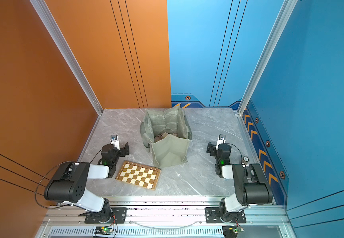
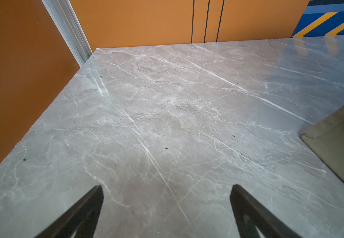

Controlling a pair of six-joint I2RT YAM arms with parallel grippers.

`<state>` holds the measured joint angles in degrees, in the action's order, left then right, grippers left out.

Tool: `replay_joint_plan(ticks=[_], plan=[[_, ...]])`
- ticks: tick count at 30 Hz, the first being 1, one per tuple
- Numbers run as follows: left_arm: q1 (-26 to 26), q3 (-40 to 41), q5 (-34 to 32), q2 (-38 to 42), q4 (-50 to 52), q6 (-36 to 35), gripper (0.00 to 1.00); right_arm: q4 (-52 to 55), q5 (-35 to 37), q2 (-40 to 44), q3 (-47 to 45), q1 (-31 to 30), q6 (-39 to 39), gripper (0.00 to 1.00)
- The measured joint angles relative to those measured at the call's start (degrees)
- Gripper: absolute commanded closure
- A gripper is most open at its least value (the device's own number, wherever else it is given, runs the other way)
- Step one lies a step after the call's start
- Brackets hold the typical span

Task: Take out the folding fans from the tote bags
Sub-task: Adjust the canvas bag at the center of the board.

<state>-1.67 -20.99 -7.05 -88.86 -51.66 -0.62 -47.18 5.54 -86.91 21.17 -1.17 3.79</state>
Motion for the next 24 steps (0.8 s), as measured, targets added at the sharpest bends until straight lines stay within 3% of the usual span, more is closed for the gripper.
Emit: replay_joint_plan(ticks=[14,18,24], plan=[[0.07,0.0,0.11,0.0,0.0,0.0,0.02,0.0,0.0,0.0,0.0,0.0,-0.02,0.0],[1.4,-0.22,3.32,0.04,0.52,0.0,0.02,0.04,0.52,0.0,0.0,-0.24,-0.15,0.0],[1.44,-4.48,4.07,8.44,12.72,0.24,0.02,3.72,1.68,2.99,1.07,-0.46,-0.2,0.0]])
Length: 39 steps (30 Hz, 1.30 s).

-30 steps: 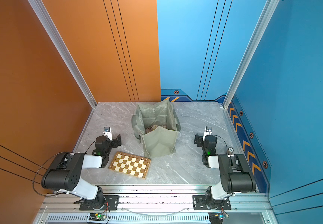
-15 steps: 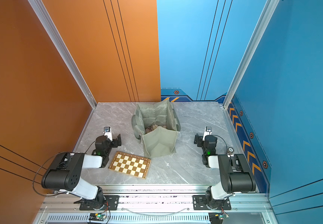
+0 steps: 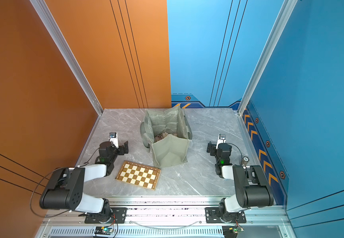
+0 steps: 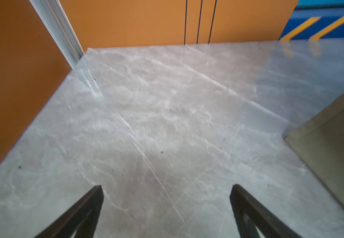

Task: Take out the folding fans from the tote bags
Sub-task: Adjust the canvas bag at the center of the board.

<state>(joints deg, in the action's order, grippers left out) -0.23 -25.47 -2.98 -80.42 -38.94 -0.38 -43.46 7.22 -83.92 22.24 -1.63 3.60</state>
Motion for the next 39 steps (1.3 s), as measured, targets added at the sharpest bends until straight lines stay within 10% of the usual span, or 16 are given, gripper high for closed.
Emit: replay_joint_plan(ticks=[8,23,39], plan=[[-1.55,-9.7,-1.68,13.79,16.41,11.37,0.02,24.28,-0.15,12.24,13.99,-0.7,1.62,0.0],[-9.92,-43.91,3.02,15.91,58.4,37.86,0.02,74.01,-2.56,20.17,40.54,-1.7,11.34,0.0],[-20.98,-55.34,17.2,6.49,69.9,47.41,0.02,84.02,-2.58,20.28,41.75,-1.7,15.58,0.0]])
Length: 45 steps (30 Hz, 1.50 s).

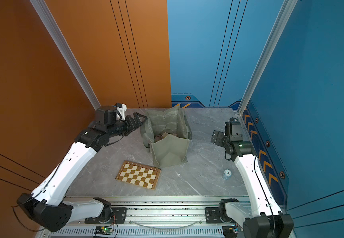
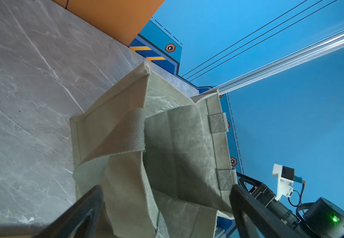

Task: Take out the folding fans from the tote bags
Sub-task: Adjust the canvas bag at the center of the board.

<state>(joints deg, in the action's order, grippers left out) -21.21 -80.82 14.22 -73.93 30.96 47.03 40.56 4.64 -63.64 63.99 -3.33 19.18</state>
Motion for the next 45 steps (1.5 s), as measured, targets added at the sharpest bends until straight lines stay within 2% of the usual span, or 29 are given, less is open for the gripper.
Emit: replay_joint_plan(ticks=[5,16,24,34,38,45], plan=[[-2.6,-0.26,-1.33,-1.73,3.13,-0.13,0.02,0.02,0.02,1.2,-1.05,0.0,-0.02,0.0],[-8.92,-2.54,-10.56,-3.21,11.17,-1.09,0.02,0.07,0.04,2.64,-4.09,0.0,-0.02,0.0],[-10.69,-0.94,-15.54,-1.64,13.4,0.0,0.02,0.0,0.04,2.71,-5.88,0.0,-0.02,0.0],[-12.37,-0.94,-17.03,-1.86,13.64,1.49,0.01,-0.09,0.04,3.8,-7.1,0.0,-0.02,0.0],[-12.72,-0.94,-17.03,-2.93,13.62,2.54,0.06,-0.09,0.04,4.09,-7.5,0.0,-0.02,0.0],[-13.11,0.39,-17.05,-4.04,13.57,3.87,0.3,-0.11,0.04,4.22,-7.65,0.02,-0.02,0.0]])
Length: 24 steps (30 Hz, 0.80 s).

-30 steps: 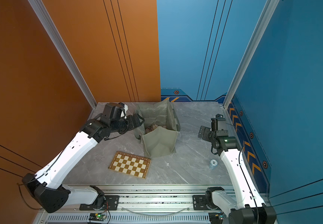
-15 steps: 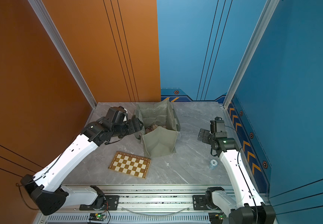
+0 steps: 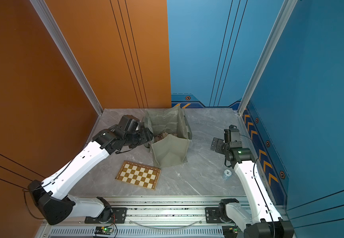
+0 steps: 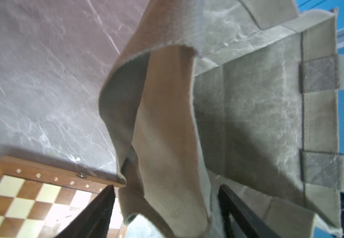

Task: Take out the folding fans from the tote bags
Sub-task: Adjust the canvas bag at the center of the board.

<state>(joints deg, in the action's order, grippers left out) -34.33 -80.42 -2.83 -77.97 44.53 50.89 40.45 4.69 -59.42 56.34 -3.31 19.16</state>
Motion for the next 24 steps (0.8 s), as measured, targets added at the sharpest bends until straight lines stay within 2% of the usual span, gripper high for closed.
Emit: replay_joint_plan(ticks=[7,10,16,18,24], plan=[[-0.7,0.2,0.02,-0.09,-0.15,0.7,0.48,0.0,-0.02,0.09,-0.07,0.04,-0.02,0.0],[-0.92,0.2,0.04,-0.46,-0.52,0.87,0.58,-0.07,-0.02,0.31,-0.31,0.11,-0.02,0.0],[-0.55,0.22,0.83,-1.6,-2.62,0.87,0.84,-0.09,-0.04,0.72,-0.85,0.11,-0.02,0.0],[-0.15,0.22,1.64,-1.9,-3.45,0.81,0.98,-0.09,-0.07,0.83,-0.94,0.17,0.0,0.0],[1.44,0.15,3.67,-2.4,-4.5,-0.52,1.0,-0.09,-0.24,1.14,-1.05,0.31,0.02,0.0]])
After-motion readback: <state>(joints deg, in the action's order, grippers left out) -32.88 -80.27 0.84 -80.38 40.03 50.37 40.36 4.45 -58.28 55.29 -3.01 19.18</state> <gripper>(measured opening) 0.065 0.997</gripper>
